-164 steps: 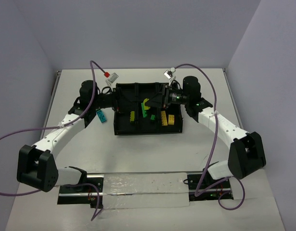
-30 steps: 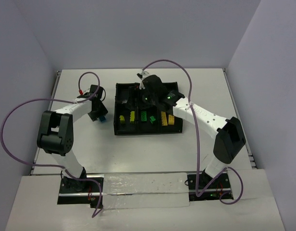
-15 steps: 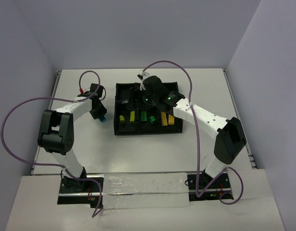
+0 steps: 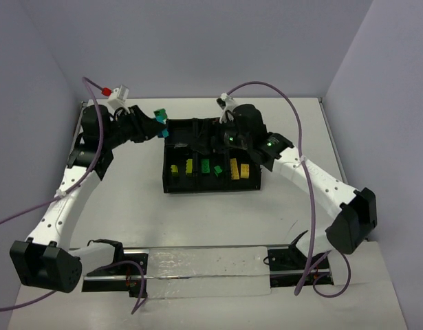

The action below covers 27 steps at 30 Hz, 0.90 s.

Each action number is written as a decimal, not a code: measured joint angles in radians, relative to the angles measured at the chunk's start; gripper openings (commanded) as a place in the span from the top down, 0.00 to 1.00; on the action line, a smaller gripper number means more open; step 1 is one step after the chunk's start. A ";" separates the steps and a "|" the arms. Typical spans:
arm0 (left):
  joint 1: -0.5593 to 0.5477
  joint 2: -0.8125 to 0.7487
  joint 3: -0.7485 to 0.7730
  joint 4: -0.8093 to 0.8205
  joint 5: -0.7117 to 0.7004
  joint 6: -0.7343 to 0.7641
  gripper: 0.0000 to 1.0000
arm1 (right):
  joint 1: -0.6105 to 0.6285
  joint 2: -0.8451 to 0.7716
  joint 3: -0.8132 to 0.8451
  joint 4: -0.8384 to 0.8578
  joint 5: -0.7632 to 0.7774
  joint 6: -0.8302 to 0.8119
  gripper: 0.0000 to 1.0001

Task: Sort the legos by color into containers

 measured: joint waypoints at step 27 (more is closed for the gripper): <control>-0.056 -0.005 -0.181 0.625 0.728 -0.282 1.00 | -0.138 0.030 -0.057 0.552 -0.703 0.212 0.14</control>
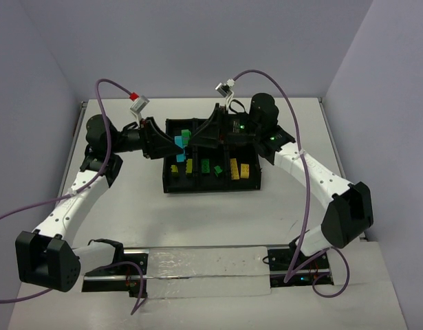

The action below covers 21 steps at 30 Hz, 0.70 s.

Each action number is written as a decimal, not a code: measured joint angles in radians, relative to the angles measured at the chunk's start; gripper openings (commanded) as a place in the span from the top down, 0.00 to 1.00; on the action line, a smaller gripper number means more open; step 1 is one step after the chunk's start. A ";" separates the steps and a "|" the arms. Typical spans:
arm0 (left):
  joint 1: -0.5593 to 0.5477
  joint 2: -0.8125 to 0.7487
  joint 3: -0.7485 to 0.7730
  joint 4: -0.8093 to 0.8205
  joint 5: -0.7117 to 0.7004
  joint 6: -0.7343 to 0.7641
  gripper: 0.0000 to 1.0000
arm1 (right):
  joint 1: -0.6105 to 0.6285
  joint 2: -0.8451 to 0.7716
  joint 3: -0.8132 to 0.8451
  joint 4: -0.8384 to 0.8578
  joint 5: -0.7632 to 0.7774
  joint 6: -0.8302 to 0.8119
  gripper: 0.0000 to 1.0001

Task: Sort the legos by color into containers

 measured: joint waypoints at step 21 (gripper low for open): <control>-0.011 -0.005 0.002 0.002 0.006 0.002 1.00 | 0.024 0.072 -0.005 0.295 -0.068 0.188 1.00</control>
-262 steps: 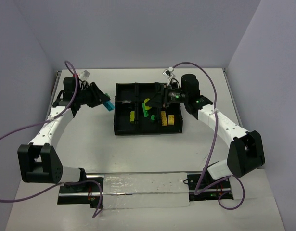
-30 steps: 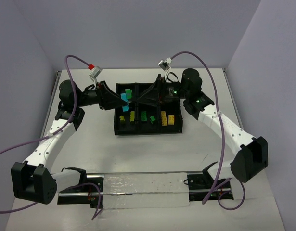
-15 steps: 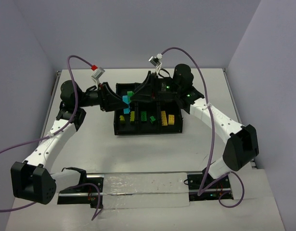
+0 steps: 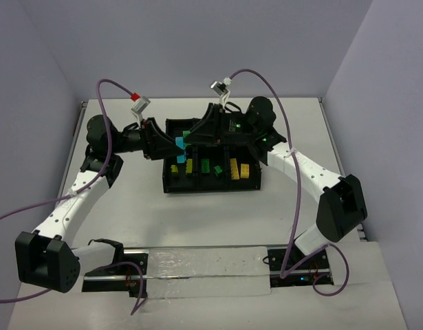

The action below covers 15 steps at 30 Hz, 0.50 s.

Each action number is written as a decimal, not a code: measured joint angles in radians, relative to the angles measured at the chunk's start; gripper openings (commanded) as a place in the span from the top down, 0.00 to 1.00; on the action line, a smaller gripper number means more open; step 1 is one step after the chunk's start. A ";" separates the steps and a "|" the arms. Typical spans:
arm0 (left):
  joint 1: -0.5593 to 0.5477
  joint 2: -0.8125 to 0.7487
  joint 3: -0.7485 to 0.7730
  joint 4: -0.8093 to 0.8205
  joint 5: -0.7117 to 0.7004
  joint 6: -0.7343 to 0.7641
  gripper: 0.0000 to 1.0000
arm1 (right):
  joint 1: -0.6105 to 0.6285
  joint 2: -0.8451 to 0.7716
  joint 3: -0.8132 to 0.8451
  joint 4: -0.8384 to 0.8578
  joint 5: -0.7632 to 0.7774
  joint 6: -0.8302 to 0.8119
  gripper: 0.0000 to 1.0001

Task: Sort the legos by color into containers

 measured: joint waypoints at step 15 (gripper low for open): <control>0.068 -0.063 0.018 -0.102 -0.003 0.082 1.00 | -0.186 -0.057 -0.332 -0.034 0.123 0.029 1.00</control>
